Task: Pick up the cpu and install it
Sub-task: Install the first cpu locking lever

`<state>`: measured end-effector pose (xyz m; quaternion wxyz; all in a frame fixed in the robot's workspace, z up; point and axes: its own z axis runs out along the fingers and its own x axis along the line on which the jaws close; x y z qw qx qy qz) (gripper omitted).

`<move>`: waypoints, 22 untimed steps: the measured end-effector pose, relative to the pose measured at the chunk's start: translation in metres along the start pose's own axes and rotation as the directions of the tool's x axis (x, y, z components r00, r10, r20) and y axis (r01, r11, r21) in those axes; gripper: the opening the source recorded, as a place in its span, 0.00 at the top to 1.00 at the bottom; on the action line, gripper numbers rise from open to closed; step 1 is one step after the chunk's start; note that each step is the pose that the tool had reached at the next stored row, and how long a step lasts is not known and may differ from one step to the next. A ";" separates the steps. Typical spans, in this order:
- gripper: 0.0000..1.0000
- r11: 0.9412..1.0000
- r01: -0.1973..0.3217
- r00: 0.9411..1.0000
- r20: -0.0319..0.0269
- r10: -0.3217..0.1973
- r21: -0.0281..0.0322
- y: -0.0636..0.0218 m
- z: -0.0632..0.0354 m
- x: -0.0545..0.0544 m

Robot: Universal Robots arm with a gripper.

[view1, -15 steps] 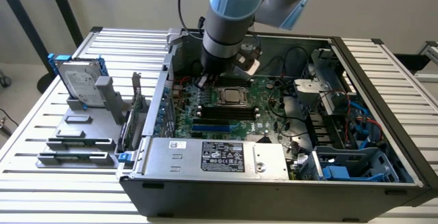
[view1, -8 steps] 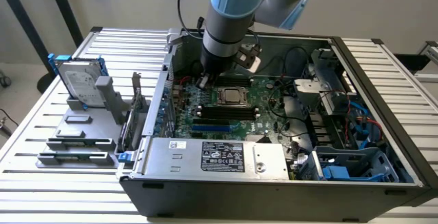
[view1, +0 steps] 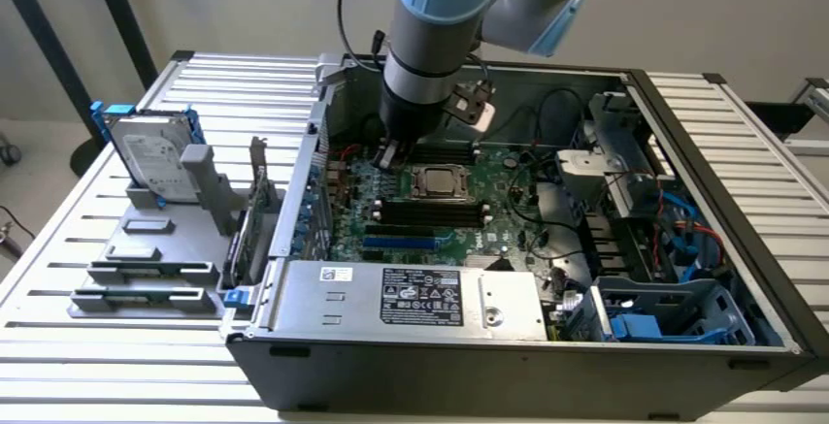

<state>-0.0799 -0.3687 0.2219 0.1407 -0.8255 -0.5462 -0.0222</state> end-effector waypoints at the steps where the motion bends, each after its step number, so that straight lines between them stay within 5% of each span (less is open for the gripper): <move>1: 0.89 1.000 0.008 1.000 0.000 -0.008 -0.003 0.0000 -0.0002 0.000; 4: 0.89 0.999 0.033 0.999 -0.001 -0.033 -0.014 -0.0002 -0.0010 0.000; 7: 0.89 0.998 0.053 0.999 0.007 -0.053 -0.018 -0.0010 -0.0013 0.002; 22: 0.89 0.998 0.054 0.999 0.008 -0.054 -0.018 -0.0011 -0.0012 0.002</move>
